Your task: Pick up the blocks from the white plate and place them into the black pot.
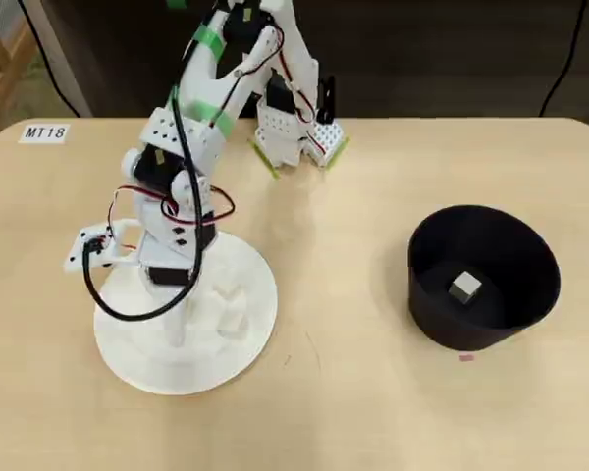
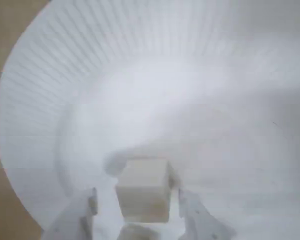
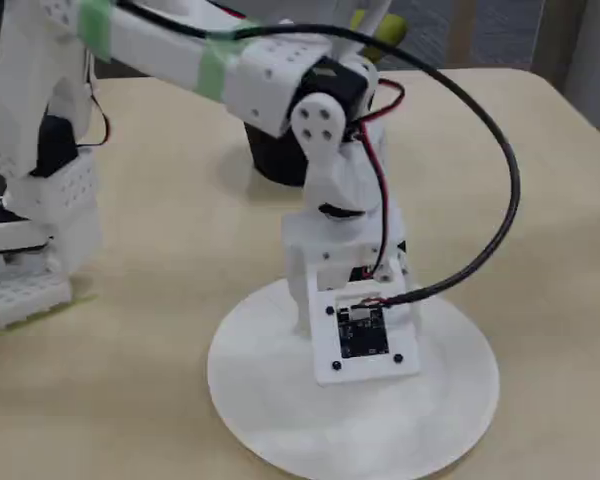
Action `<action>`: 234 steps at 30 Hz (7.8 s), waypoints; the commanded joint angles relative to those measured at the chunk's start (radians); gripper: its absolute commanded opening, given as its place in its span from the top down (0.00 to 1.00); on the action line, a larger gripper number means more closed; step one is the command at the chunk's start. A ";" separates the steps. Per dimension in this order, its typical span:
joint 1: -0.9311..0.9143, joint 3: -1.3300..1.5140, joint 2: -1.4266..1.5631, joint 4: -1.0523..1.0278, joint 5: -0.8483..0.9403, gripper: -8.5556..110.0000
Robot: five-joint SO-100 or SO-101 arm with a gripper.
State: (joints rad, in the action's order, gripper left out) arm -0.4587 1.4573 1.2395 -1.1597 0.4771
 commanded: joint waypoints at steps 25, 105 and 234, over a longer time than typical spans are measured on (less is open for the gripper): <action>0.239 -0.118 0.416 0.040 -0.445 0.95; 0.198 0.255 0.390 0.086 -0.416 0.74; 0.167 0.732 0.962 0.219 -0.443 0.95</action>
State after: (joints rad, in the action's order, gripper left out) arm -0.2577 2.2442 2.2181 -0.9357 0.0307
